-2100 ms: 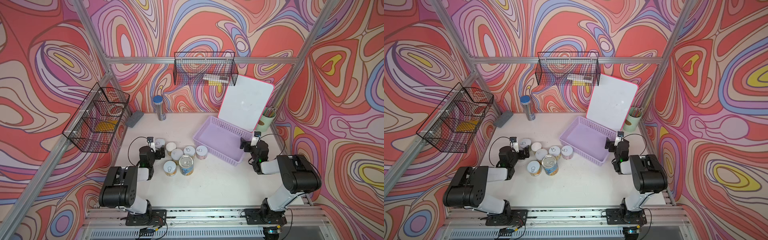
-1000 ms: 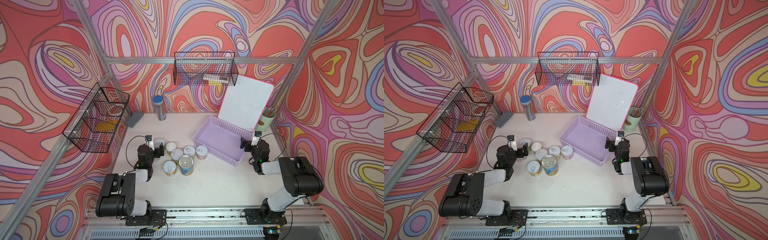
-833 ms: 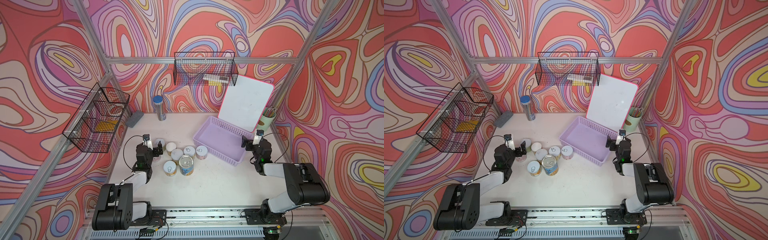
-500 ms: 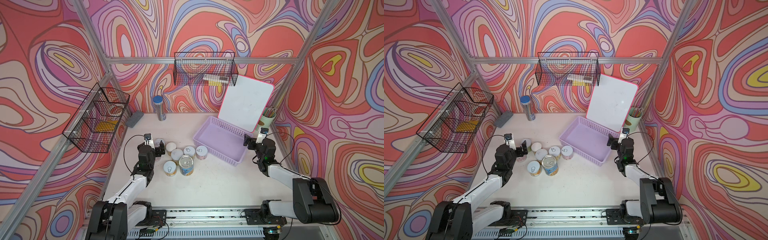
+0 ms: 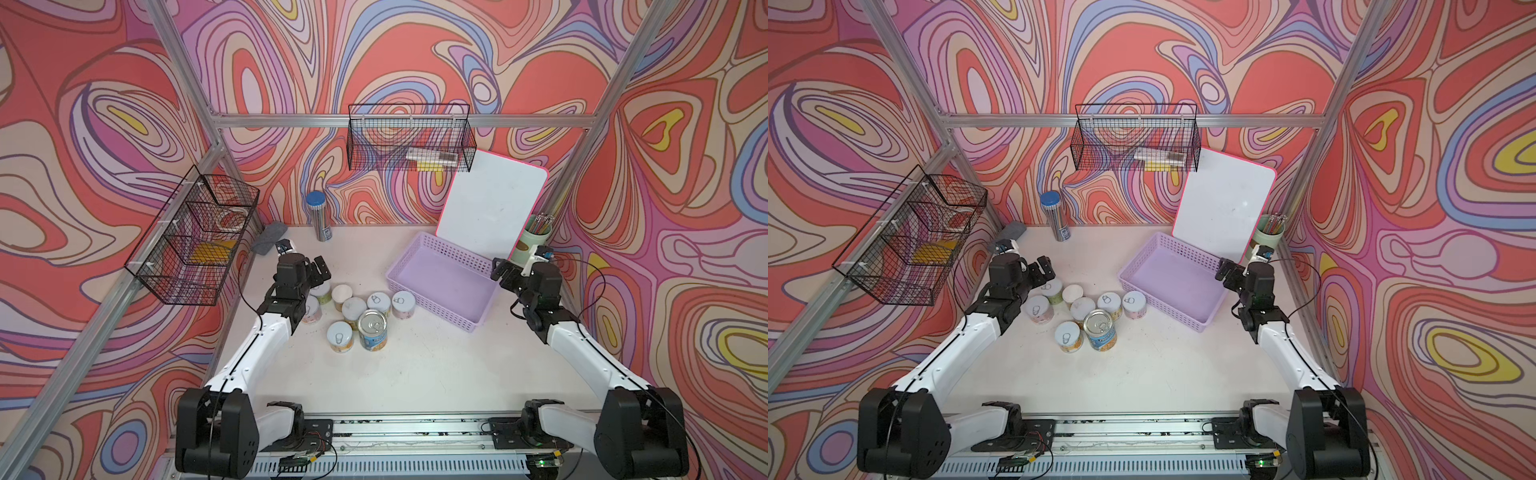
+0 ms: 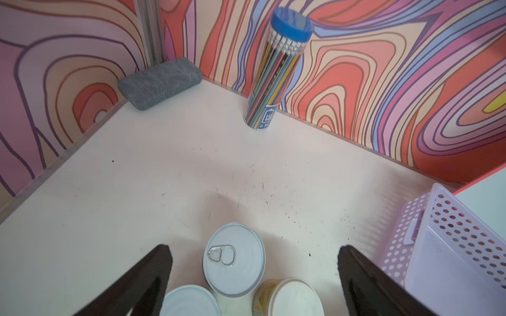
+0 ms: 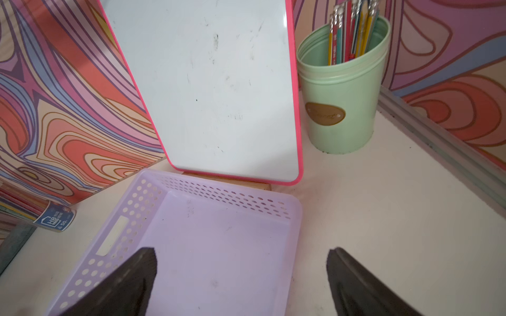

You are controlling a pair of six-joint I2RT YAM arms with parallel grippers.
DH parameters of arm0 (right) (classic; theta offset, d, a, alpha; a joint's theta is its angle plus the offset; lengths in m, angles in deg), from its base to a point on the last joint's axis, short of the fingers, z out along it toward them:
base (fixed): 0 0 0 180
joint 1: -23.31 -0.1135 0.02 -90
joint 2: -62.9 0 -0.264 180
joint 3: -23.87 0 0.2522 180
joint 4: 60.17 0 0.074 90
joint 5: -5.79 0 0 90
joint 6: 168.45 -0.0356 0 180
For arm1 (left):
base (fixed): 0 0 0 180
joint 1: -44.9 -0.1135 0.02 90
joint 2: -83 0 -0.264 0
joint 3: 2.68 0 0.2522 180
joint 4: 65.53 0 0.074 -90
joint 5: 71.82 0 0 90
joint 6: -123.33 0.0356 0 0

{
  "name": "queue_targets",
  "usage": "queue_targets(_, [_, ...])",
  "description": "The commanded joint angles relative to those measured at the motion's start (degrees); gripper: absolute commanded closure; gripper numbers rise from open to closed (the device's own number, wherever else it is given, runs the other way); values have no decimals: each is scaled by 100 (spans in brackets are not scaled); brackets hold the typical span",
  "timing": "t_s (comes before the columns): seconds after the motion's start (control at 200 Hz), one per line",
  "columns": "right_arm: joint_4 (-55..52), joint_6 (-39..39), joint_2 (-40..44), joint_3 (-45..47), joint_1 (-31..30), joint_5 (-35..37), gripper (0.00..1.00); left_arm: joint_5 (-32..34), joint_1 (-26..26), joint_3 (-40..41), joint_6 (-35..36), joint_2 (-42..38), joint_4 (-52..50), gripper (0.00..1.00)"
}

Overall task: Put the canned food in the basket
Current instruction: Adjust the basket at the center of the board.

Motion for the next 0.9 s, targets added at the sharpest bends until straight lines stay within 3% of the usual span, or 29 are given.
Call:
queue_targets(0.0, [-987,-430,-162,-381,16,-196,1,-860,25,-394,-233,345,-709,1])
queue_targets(0.07, [-1381,-239,-373,-677,17,-394,2,-1127,129,-674,-197,599,-851,1])
queue_targets(0.28, [-2913,-388,-1235,-1596,16,-219,2,-1089,926,-1792,419,1456,-1626,1])
queue_targets(0.616, [-3776,-680,-1616,-1984,18,348,2,-1563,1529,-3801,1170,3103,-2828,1])
queue_targets(0.896, [-4065,-429,-1942,-2257,16,-314,5,-1736,1797,-5133,1582,4260,-3768,1])
